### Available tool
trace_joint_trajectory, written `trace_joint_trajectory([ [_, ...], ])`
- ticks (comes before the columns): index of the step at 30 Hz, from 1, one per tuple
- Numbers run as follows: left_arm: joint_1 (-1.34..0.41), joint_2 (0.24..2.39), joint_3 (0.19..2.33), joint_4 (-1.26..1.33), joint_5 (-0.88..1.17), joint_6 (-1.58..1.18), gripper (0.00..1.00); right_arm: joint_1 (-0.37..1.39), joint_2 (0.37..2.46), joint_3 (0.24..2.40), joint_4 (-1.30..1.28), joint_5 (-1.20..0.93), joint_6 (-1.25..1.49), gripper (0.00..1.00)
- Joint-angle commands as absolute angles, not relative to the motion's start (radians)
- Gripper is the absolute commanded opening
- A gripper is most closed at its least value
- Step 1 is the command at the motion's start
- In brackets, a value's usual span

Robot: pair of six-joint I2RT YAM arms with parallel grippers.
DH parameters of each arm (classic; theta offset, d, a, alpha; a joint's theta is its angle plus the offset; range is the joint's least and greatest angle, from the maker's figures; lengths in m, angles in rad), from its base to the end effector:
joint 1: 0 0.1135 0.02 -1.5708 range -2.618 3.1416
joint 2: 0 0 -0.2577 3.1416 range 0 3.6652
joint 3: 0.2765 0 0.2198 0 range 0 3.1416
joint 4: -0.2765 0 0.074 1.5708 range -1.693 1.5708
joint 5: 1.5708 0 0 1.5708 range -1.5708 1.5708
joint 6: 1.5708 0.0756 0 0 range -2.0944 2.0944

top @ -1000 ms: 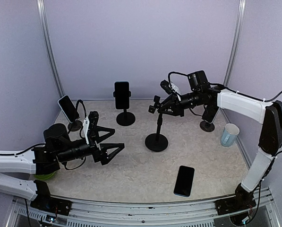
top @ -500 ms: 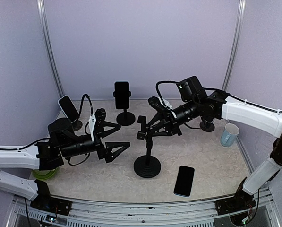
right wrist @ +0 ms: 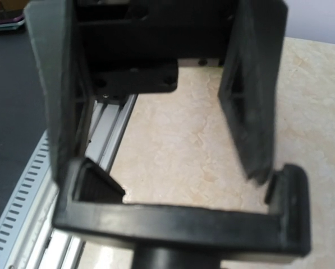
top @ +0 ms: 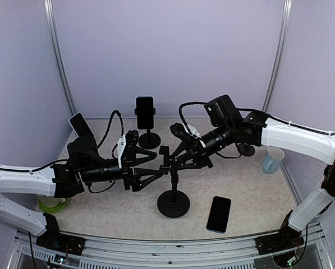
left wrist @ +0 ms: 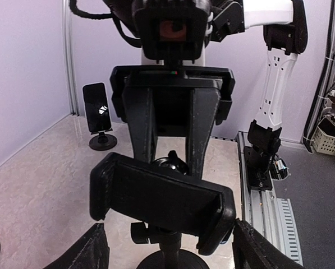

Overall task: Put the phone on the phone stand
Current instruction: Adjust the phone stand at the center of the board.

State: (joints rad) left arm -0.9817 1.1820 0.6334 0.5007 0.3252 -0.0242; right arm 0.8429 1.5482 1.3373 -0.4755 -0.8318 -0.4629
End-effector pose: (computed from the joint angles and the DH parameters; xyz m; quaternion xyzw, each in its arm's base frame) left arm 0.1352 -0.2458 0.2859 0.4282 0.5825 -0.4309 0.5401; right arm 0.1779 0.2836 0.3064 -0.6396 0.5517 0.4325 0.3154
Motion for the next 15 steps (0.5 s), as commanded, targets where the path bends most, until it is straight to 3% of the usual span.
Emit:
trace_joint_trajectory([
  [1, -1.004, 1.205, 0.671, 0.518, 0.365, 0.002, 0.72, 0.859, 1.526, 1.351, -0.429, -0.859, -0.454, 0.0],
  [7, -1.014, 1.235, 0.693, 0.509, 0.374, 0.016, 0.59, 0.864, 1.527, 1.353, -0.428, -0.855, -0.453, 0.0],
  [15, -1.026, 1.254, 0.703, 0.518, 0.379, 0.014, 0.3, 0.866, 1.53, 1.348, -0.425, -0.826, -0.454, 0.0],
])
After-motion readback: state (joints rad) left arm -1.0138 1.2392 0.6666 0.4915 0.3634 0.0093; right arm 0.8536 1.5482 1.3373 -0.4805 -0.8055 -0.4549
